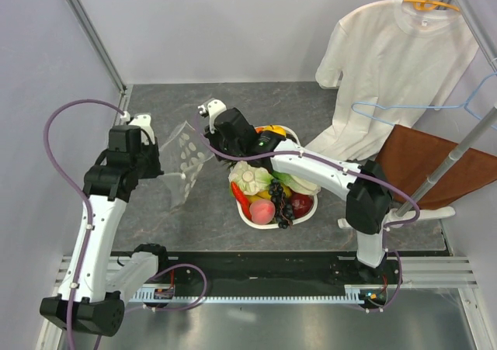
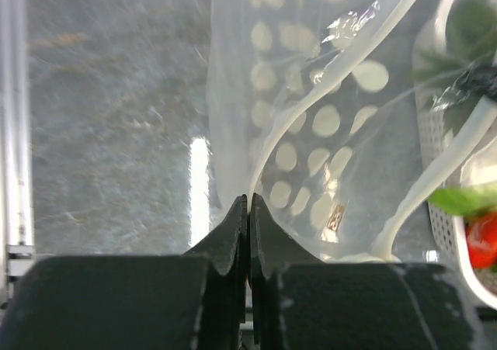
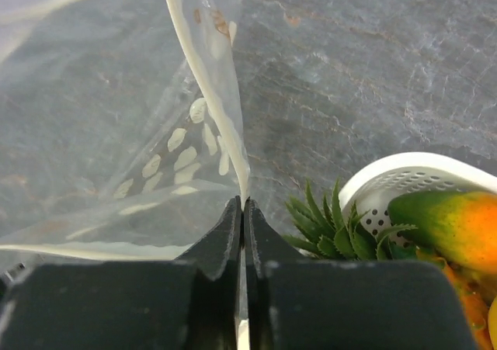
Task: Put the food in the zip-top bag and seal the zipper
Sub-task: Open the zipper of the food storage bag.
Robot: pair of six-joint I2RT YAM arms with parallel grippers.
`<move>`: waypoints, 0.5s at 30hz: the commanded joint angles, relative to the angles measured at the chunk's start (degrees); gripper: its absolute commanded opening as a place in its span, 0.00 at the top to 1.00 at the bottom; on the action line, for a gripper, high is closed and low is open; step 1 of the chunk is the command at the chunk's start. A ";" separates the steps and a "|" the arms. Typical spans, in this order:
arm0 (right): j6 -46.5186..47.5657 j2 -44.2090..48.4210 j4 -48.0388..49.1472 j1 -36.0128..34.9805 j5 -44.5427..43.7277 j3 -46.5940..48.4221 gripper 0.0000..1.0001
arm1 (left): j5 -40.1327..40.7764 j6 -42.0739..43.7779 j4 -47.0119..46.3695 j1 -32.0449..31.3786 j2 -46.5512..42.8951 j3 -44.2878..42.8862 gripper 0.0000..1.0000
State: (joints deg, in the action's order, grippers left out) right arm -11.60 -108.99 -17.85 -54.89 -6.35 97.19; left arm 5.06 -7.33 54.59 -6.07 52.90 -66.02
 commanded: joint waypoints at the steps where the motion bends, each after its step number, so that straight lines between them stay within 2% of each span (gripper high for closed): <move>1: 4.65 2.36 -1.23 -0.12 3.61 1.43 0.82 | -4.79 1.27 -3.69 0.35 -0.43 3.79 0.98; 2: 5.26 2.99 -1.49 -0.13 5.63 1.43 0.77 | -6.01 1.09 -4.31 0.35 0.18 4.23 0.98; 3: 5.61 4.30 -1.75 -0.13 6.17 1.43 0.65 | -5.94 1.09 -4.58 0.35 0.44 4.58 0.98; 5: 7.71 5.54 -3.50 -0.13 6.17 1.77 0.48 | -6.55 1.18 -4.75 0.35 0.80 4.50 0.98; 6: 8.51 6.24 -4.47 -0.13 6.17 2.13 0.33 | -6.99 1.01 -4.84 0.35 1.14 4.41 0.98; 11: 13.34 11.68 -13.94 0.31 6.17 3.71 0.08 | -11.39 0.30 -5.72 0.35 0.97 5.02 0.98; 15: 16.07 18.18 -20.55 3.20 6.00 0.91 0.02 | -11.65 0.13 -5.98 0.35 1.24 5.20 0.98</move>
State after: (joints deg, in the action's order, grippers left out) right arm 0.14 -98.52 -30.41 -54.43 -0.69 97.78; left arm -4.16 -7.35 50.98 -6.07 54.06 -60.95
